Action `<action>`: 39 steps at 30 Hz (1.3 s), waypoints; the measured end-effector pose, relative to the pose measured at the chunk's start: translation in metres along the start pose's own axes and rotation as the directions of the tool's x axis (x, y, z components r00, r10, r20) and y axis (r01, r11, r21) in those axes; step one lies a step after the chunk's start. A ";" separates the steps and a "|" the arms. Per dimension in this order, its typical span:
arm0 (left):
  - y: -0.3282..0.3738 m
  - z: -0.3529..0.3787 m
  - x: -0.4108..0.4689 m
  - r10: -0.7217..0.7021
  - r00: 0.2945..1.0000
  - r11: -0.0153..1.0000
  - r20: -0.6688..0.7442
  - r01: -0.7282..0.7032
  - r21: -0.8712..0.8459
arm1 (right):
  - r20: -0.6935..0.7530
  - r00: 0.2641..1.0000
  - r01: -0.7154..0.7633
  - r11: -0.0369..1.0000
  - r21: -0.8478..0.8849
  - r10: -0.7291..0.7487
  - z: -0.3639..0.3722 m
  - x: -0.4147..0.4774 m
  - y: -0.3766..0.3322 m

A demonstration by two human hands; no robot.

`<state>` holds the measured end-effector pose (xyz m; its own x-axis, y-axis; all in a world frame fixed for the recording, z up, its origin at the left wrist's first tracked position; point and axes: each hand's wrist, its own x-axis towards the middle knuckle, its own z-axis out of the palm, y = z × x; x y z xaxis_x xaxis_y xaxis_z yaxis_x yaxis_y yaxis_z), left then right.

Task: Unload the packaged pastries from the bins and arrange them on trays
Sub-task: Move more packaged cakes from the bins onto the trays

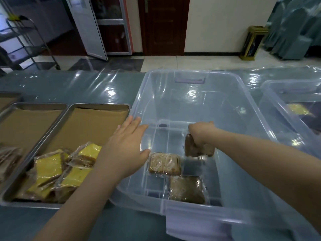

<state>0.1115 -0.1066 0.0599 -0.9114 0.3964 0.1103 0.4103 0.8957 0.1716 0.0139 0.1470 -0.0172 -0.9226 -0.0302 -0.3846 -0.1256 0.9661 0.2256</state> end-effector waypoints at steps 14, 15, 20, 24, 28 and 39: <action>0.001 0.001 0.000 -0.009 1.000 0.999 0.023 0.008 0.053 | 0.386 0.871 0.312 0.949 0.043 -0.304 0.030 -0.077 -0.079; 0.001 0.001 0.000 -0.011 1.000 0.998 0.020 0.010 0.057 | 0.407 0.869 0.320 0.947 -0.025 -0.283 0.030 -0.081 -0.084; 0.001 0.000 0.000 -0.005 1.000 0.998 0.024 0.004 0.068 | 0.444 0.865 0.251 0.968 0.022 -0.234 0.016 -0.087 -0.086; 0.001 0.000 0.000 -0.011 1.000 0.998 0.026 0.010 0.064 | 0.436 0.875 0.235 0.972 -0.002 -0.210 0.013 -0.092 -0.085; 0.001 0.001 -0.001 -0.012 1.000 0.998 0.023 0.010 0.065 | 0.182 0.941 0.302 0.951 -0.072 -0.285 0.014 -0.096 -0.076; -0.001 0.004 -0.002 -0.011 1.000 0.999 0.011 0.011 0.053 | 0.260 0.911 0.246 0.929 0.275 -0.318 0.027 -0.016 -0.080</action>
<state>0.1126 -0.1073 0.0555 -0.9163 0.3884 0.0975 0.3983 0.9093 0.1207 0.0484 0.0772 -0.0536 -0.7059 -0.2683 -0.6555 -0.2434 0.9610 -0.1312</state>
